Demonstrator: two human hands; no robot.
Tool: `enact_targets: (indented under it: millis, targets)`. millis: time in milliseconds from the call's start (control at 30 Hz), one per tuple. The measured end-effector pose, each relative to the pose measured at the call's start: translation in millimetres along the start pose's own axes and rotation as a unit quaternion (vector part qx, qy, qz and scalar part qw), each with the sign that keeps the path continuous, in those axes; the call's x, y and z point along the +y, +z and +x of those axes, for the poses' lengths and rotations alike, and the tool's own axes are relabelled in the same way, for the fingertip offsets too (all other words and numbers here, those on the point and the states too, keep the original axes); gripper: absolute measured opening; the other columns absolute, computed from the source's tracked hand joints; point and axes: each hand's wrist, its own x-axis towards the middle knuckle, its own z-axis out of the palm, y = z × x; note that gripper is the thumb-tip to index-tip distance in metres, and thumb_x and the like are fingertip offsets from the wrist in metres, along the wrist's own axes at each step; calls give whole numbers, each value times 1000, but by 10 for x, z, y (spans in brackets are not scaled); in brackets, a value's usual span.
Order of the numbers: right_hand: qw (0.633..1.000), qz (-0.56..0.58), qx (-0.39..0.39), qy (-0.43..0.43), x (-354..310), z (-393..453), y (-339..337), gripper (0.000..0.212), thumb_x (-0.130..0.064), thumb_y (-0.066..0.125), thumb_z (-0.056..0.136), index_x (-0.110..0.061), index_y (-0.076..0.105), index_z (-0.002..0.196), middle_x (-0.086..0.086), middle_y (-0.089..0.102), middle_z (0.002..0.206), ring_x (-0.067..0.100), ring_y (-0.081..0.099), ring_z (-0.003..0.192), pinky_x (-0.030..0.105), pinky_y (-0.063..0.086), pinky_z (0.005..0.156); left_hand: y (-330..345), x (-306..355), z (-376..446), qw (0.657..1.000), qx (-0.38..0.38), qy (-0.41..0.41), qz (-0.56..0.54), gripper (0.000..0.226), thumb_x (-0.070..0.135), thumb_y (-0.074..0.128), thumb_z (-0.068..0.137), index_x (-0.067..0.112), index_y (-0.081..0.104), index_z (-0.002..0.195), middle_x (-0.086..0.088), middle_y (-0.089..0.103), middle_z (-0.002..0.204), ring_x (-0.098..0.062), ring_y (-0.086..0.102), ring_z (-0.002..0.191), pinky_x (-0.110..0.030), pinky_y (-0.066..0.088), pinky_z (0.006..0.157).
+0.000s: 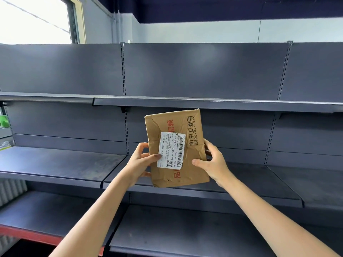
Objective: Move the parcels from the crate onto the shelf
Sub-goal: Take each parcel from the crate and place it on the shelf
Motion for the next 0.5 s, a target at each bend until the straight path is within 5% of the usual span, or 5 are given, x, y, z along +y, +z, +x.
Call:
enact_targets:
  millis: [500]
  targets:
    - [999, -36, 37, -1, 45, -28, 96, 70, -27, 70, 80, -25, 34, 140, 0, 40, 142, 15, 41, 126, 30, 39, 95, 52, -181, -39, 995, 73, -3, -75, 23, 15, 61, 87, 29, 46, 98, -3, 71, 95, -21, 66, 87, -40, 55, 61]
